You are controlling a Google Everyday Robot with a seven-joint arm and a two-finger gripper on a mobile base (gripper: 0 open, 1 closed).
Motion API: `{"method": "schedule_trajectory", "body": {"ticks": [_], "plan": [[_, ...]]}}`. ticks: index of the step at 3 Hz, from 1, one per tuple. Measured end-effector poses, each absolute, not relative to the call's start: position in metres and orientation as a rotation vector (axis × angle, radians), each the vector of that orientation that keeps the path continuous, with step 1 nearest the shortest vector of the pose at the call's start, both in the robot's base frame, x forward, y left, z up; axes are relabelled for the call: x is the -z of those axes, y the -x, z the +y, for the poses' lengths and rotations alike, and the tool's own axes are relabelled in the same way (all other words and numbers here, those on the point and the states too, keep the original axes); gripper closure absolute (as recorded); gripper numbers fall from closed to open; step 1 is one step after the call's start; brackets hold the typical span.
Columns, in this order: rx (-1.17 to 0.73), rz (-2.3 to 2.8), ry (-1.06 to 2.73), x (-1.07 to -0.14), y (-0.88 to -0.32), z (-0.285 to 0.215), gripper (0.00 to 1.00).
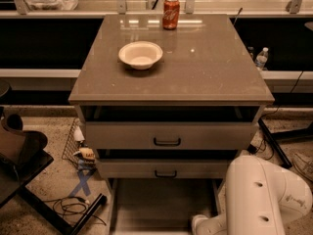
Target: Open bottom drawer
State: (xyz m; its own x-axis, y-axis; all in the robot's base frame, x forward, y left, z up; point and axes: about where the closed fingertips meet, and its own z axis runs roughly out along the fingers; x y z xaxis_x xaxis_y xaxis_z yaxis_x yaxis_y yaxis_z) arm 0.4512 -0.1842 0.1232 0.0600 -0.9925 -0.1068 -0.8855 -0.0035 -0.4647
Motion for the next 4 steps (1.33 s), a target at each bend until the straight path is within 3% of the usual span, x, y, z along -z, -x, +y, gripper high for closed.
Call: {"method": "schedule_trajectory", "body": {"ticks": [1,2,3,4], "plan": [[0.324,1.989,1.911,-0.109,-0.420,-0.210,1.00],[0.324,1.989,1.911,-0.109,-0.423,-0.210,1.00],[0.283,2.109,1.910,-0.105,-0.378,-0.241,1.00],[0.283,2.109,1.910,-0.104,-0.379,-0.241,0.97]]}}
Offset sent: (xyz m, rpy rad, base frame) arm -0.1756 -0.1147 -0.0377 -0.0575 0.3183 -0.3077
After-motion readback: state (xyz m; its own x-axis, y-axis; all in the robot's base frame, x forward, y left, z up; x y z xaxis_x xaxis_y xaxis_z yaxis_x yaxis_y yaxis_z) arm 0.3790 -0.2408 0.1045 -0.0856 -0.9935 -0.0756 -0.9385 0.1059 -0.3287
